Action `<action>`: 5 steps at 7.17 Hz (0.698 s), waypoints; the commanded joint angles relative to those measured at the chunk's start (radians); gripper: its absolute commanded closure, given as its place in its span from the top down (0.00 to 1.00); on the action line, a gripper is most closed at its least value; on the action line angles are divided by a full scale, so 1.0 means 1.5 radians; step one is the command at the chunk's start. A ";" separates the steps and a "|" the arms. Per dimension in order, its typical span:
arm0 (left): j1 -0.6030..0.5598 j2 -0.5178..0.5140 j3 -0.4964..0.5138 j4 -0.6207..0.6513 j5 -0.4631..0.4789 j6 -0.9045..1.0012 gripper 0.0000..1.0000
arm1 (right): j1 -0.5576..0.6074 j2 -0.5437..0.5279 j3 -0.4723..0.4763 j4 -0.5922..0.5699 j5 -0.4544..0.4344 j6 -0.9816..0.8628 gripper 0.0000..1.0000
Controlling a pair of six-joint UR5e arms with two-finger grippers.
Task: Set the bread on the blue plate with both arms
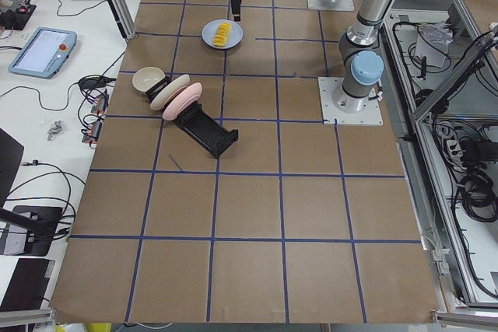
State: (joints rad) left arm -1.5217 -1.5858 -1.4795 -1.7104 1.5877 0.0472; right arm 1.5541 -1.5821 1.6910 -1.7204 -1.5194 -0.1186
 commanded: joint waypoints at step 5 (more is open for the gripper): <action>0.000 0.001 -0.005 0.001 -0.001 -0.001 1.00 | -0.042 -0.011 -0.043 0.087 -0.004 0.003 1.00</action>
State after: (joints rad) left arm -1.5217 -1.5847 -1.4843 -1.7100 1.5873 0.0472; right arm 1.4923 -1.6037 1.6436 -1.6059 -1.5218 -0.1192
